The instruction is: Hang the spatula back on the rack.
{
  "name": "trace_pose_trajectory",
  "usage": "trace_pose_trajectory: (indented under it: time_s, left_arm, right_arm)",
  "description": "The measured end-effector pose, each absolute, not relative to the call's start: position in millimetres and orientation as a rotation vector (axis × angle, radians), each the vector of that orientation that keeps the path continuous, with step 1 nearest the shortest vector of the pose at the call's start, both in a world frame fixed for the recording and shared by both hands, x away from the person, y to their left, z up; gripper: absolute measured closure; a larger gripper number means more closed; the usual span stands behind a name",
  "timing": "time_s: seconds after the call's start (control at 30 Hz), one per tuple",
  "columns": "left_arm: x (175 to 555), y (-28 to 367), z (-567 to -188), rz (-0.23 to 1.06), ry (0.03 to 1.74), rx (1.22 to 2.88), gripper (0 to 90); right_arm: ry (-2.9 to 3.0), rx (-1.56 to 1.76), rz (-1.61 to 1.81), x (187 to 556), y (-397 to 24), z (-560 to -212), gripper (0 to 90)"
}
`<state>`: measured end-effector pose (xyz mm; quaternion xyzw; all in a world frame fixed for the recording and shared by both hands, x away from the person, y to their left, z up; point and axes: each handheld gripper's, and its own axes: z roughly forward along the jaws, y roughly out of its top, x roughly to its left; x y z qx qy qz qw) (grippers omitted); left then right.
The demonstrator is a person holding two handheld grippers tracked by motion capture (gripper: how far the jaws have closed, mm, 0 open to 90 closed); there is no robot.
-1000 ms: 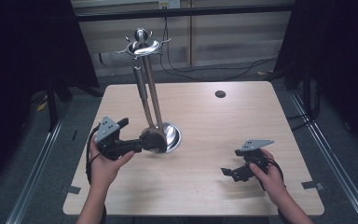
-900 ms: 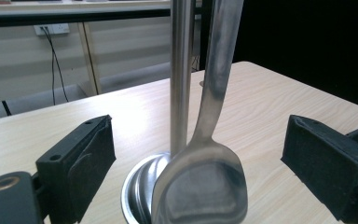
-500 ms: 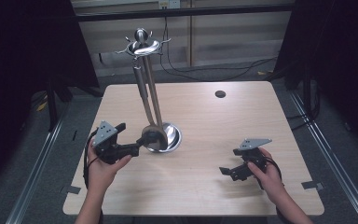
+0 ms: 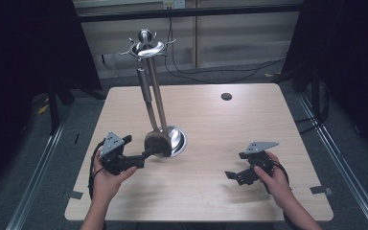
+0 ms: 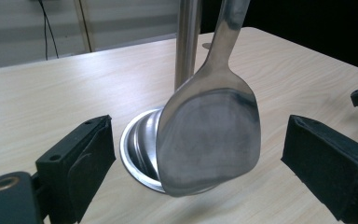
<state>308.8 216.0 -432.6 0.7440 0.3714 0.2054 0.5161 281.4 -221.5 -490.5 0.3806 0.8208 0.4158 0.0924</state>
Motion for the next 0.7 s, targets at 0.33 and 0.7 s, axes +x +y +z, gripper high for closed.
trace_pose_trajectory:
  time_s: [0.33, 0.7]
  left_arm:
    - [307.7, 225.0, -448.1, 0.476, 0.919, 1.809, 8.8]
    - [305.2, 233.2, -460.9, 0.485, 0.936, 1.844, 8.8]
  right_arm:
    - [2.441, 1.118, 1.242, 281.7, -219.7, -489.8, 2.2]
    - [2.451, 1.106, 1.272, 282.7, -214.8, -489.6, 2.2]
